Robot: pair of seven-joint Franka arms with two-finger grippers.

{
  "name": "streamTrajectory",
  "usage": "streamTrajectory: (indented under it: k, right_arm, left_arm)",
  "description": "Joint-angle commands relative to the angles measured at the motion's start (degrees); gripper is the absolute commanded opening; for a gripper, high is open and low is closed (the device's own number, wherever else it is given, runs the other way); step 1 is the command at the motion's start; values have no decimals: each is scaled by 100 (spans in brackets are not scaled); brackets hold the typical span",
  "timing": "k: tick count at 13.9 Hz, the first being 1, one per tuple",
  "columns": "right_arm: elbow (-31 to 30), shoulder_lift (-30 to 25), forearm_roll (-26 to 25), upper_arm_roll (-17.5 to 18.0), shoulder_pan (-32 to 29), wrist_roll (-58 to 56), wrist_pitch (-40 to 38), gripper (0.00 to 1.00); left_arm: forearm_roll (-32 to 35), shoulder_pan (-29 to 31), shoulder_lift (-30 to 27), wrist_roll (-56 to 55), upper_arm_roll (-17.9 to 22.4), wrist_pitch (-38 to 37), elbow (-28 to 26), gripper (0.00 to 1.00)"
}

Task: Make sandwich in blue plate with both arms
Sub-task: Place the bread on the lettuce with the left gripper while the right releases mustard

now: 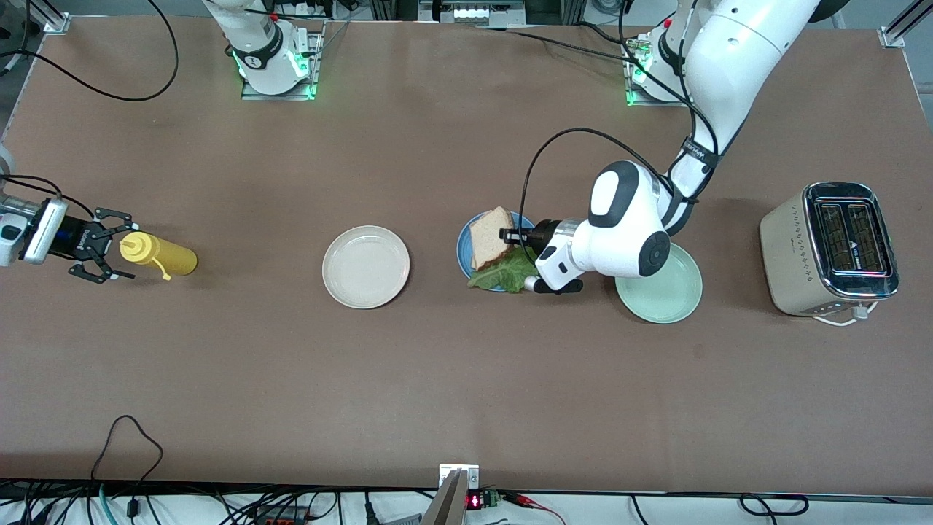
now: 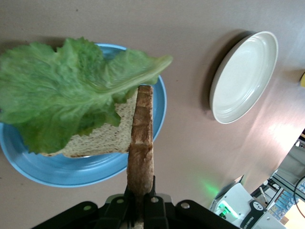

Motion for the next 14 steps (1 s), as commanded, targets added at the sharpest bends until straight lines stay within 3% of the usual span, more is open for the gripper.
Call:
streamTrajectory:
  k: [1,4,5,9,10,14]
  right_arm:
    - [-29,-231,-157,-39,-44,125,-239,100]
    - [-20,-494,-358,-127,-53,475,-380,100]
    - [-29,-635,-412,-127,-44,590,-415,100]
    - [-20,-1136,-641,-136,-44,1274,-661,100]
    - [-11,-1259,-649,-136,-36,1442,-748,100]
    - [164,-1952,-1044,-127,166,2705,-1056,100]
  left_arm:
    - [-191,40,84,276,-1,201,-86,4]
    - [-191,58,155,424,7,236,-78,11]
    - [-191,153,216,686,16,236,-78,21]
    - [-182,409,471,1268,16,245,-51,73]
    - [-182,409,498,1356,25,341,-60,99]
    - [-182,470,358,1269,25,360,-69,100]
